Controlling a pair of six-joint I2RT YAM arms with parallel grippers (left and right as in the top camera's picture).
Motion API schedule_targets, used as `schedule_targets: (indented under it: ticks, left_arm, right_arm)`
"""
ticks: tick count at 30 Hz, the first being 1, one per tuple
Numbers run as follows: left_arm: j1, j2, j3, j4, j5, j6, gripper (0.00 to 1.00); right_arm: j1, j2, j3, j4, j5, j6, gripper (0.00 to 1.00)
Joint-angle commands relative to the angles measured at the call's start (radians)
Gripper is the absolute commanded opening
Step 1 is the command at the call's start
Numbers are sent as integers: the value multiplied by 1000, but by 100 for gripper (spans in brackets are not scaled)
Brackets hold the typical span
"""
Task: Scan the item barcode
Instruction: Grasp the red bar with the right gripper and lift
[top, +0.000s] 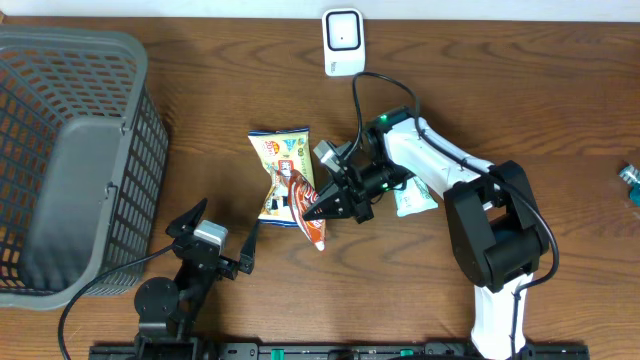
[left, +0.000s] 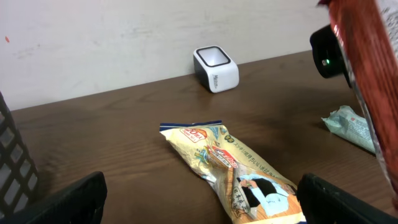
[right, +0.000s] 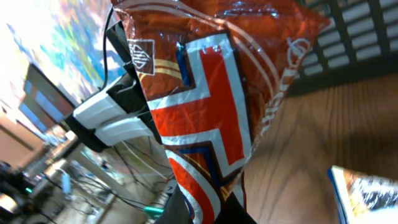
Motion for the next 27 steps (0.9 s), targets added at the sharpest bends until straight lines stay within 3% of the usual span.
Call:
schedule_targets:
  ticks: [1, 19, 27]
  left_arm:
    - [6, 0, -29, -15, 20, -1, 98]
    - [6, 0, -29, -15, 20, -1, 98]
    - [6, 0, -29, -15, 20, -1, 98]
  right_arm:
    - [2, -3, 51, -17, -39, -99, 1]
    - [-121, -51, 40, -38, -16, -228, 1]
    - [-187, -51, -53, -138, 39, -406, 1]
